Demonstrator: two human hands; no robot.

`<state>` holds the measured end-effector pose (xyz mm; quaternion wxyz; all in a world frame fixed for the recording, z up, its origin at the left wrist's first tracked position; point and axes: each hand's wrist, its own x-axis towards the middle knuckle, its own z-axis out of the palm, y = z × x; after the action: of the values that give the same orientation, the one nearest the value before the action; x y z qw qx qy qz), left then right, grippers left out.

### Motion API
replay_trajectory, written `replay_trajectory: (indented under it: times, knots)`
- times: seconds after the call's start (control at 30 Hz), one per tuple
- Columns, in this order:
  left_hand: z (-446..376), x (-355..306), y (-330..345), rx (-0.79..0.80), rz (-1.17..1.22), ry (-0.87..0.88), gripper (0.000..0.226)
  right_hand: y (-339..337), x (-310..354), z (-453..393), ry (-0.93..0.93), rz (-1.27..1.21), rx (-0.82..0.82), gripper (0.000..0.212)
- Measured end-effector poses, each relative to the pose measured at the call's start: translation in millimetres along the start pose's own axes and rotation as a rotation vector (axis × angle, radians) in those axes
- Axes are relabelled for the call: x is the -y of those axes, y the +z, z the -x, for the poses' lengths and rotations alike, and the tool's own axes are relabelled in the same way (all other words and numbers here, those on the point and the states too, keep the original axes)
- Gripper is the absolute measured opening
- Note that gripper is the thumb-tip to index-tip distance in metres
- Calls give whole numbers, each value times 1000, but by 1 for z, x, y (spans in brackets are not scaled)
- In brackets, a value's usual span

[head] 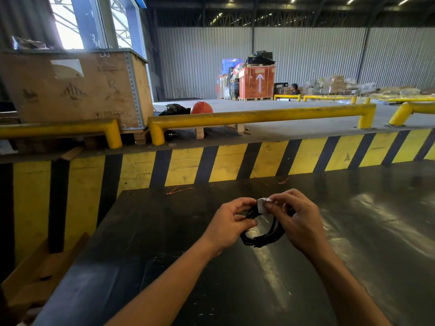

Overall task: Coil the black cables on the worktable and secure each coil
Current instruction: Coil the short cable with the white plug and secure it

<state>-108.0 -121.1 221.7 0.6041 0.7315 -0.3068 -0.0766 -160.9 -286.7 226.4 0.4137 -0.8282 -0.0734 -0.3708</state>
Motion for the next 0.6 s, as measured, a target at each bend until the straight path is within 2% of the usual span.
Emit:
replay_trajectory:
  times: [0.1,0.33,0.5,0.6]
  knots:
    - [-2,-1,-3,36,-38,28,43,0,-1,-4,-11,-39,33,10]
    - [-1,6,-2,53,-150,75,42,9,-7,2,129,-158,88,17]
    - [-1,13,-3,49,-179,50,47,12,-11,6,160,-234,112,20]
    - [-3,14,-2,44,-165,22,53,15,-9,7,188,-333,71,23]
